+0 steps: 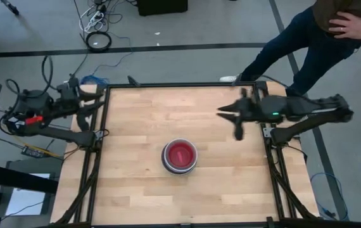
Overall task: Nest bowls inside each other
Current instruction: Return to Home Position
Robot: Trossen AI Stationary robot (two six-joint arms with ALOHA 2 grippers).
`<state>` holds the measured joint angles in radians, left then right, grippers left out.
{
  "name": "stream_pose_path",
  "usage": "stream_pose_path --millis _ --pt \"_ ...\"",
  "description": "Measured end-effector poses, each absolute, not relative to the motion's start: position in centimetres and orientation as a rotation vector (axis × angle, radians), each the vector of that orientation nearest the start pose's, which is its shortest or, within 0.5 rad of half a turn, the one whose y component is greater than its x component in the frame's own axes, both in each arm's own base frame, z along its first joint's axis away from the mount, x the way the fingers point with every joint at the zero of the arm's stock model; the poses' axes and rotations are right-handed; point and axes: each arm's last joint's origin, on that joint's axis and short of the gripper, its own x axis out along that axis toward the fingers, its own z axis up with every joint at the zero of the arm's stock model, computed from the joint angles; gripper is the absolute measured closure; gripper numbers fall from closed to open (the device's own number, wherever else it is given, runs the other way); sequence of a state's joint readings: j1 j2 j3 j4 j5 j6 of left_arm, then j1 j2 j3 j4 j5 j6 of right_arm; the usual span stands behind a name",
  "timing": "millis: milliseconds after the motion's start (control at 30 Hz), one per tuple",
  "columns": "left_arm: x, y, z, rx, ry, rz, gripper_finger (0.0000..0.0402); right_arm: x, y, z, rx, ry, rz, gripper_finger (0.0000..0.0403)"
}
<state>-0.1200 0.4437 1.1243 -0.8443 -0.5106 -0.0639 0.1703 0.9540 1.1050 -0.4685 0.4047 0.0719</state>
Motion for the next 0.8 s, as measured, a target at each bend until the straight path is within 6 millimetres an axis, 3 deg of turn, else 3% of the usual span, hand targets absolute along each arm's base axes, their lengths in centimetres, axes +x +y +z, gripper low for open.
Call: stream_pose_path --millis 133,267,600,800 --pt "2.0 1.0 37.7 0.0 0.069 0.308 0.0249 14.7 1.5 37.1 0.008 0.208 -0.237 0.0322" --pt "1.5 1.0 35.2 0.016 0.006 0.29 0.0249 12.7 1.0 34.0 0.029 0.14 -0.251 0.0322" --pt "1.9 0.9 30.3 0.003 0.011 0.286 0.0249 11.5 0.6 26.5 0.04 0.087 -0.332 0.0322" --pt "2.0 0.9 29.8 0.015 -0.005 0.277 0.0249 11.7 0.6 23.9 0.052 0.053 -0.332 0.0322"
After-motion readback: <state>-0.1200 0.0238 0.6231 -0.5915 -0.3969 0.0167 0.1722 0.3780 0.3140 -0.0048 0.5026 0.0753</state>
